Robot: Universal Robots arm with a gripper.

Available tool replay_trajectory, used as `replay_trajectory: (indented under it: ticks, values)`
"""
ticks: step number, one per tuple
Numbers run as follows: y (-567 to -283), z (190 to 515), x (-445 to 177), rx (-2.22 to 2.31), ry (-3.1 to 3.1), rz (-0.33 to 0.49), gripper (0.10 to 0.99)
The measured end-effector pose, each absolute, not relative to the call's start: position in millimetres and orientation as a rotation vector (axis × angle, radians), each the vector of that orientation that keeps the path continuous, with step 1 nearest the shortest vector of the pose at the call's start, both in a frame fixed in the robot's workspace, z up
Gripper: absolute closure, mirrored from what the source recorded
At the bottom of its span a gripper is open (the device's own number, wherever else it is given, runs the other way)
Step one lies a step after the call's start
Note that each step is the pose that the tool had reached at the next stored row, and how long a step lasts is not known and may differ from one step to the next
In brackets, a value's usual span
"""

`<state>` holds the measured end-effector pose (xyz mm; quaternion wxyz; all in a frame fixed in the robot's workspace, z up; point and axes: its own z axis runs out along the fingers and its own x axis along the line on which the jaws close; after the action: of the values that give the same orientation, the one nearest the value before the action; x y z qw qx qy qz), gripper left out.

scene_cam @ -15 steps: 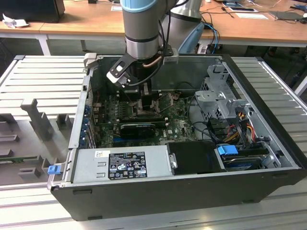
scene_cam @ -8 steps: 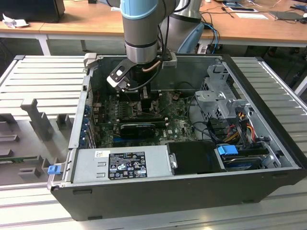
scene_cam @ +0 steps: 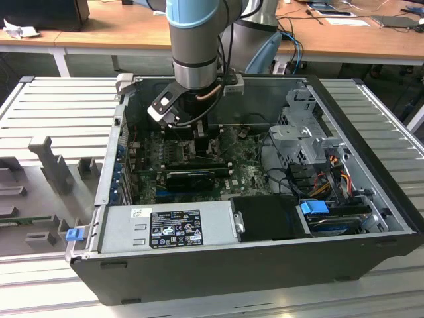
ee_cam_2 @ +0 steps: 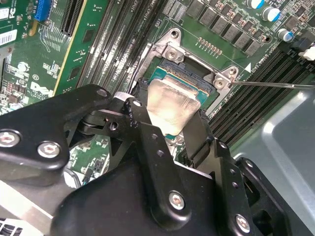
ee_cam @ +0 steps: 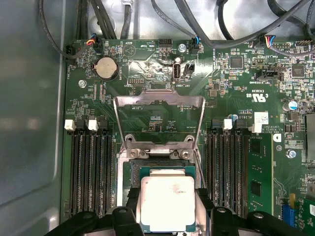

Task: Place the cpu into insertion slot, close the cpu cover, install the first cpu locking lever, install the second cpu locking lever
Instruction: 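Place the cpu into insertion slot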

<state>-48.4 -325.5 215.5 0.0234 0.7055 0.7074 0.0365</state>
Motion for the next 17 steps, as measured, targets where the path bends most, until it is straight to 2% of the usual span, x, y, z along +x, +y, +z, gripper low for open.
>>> replay_trajectory:
  ticks: [17]
  values:
    - [-323.8,210.6,-48.4,2.184,2.190,0.113,0.557]
